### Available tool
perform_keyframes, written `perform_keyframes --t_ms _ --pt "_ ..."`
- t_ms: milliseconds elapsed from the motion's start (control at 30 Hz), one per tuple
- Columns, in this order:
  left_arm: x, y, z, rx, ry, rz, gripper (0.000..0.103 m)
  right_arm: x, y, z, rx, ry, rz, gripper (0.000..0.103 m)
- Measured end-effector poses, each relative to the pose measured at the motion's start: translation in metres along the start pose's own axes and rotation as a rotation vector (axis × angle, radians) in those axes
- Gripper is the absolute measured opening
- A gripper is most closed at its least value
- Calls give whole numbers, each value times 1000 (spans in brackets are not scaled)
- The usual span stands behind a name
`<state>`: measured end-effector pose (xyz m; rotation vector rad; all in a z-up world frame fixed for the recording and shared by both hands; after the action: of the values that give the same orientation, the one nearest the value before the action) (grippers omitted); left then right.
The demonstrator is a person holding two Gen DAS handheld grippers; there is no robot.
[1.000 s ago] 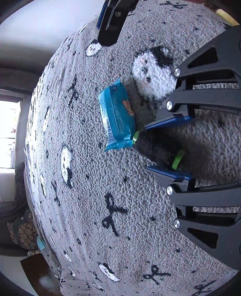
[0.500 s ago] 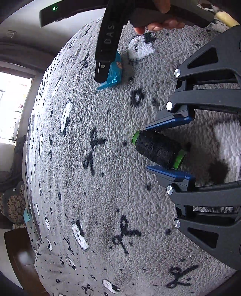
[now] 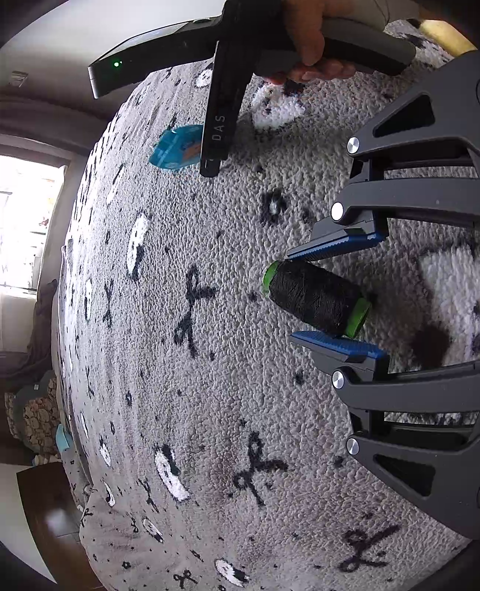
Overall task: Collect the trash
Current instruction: 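Grasp the black thread spool with left tool while right tool grasps the blue packet, then carry the spool and blue packet down below the bed edge to the bin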
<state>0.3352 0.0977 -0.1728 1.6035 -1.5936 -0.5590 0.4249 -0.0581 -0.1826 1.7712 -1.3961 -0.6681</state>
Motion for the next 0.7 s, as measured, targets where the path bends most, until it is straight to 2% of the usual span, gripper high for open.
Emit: perform_keyframes --t_ms 67,133,400,700 --pt "4 0 1 2 -9 0 37 7 4 1 4 3 7 32" --pt "8 1 1 2 -12 3 37 12 9 4 6 4 1 29" --pt "38 17 6 18 -46 43 37 31 49 20 41 45 23 27" --pt "87 59 35 33 -167 61 37 66 142 58 121 140 109 26"
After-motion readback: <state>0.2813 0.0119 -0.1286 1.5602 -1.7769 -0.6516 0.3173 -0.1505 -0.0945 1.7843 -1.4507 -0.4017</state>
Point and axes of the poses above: each gripper's, at about its wrist camera, not at the fingertips, and y roughly against the way its jaws point, x to its right, z to its underside, the point moved 10 cm from there along -y, roughly the way its jaws point, and after that the axes turned 13 degrees about y, right-handed, at the moved point
